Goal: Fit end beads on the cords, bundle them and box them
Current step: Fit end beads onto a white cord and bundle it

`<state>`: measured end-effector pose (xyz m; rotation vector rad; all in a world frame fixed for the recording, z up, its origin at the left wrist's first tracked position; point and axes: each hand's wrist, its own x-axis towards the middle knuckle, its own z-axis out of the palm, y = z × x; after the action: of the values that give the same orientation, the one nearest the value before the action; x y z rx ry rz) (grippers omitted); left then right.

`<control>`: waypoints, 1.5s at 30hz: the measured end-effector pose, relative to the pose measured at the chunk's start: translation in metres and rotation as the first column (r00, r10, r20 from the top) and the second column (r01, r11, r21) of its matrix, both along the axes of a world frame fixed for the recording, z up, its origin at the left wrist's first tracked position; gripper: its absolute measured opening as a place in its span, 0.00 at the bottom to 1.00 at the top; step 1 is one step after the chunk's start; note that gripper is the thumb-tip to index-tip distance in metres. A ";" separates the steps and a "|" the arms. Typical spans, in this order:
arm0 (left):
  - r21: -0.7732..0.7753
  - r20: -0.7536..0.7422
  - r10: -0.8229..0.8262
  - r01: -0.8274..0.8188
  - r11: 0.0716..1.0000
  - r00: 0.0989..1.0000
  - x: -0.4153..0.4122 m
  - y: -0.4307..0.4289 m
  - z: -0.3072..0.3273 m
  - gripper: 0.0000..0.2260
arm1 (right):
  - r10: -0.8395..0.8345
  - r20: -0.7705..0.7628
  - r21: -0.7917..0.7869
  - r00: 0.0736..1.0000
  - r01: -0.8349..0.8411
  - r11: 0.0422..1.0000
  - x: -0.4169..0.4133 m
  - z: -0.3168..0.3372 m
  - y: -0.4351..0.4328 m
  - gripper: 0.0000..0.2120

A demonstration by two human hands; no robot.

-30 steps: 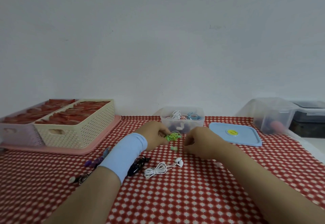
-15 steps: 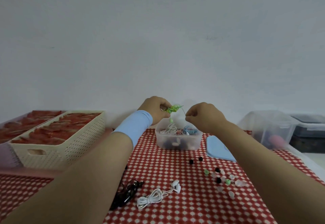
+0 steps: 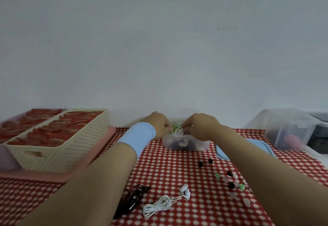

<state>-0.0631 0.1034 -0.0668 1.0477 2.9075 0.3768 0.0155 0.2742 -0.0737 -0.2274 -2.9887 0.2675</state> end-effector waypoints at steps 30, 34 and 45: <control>-0.360 0.217 0.182 -0.095 0.928 0.959 0.091 -0.155 -0.005 0.29 | 0.269 0.560 0.007 0.783 -0.329 0.944 0.084 0.014 -0.139 0.19; -0.408 0.034 0.165 -0.137 0.903 0.986 0.104 -0.133 0.011 0.29 | 0.328 0.412 -0.149 0.850 -0.292 0.945 0.087 0.010 -0.118 0.10; 0.319 0.142 -0.086 0.037 0.947 0.986 0.121 -0.066 -0.001 0.09 | 0.187 0.064 -0.741 0.980 -0.078 0.667 0.103 0.000 -0.048 0.23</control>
<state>0.0578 0.0372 -0.0676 1.0844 2.7258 0.9016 0.1186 0.2266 -0.0740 -0.0938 -2.8328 1.5452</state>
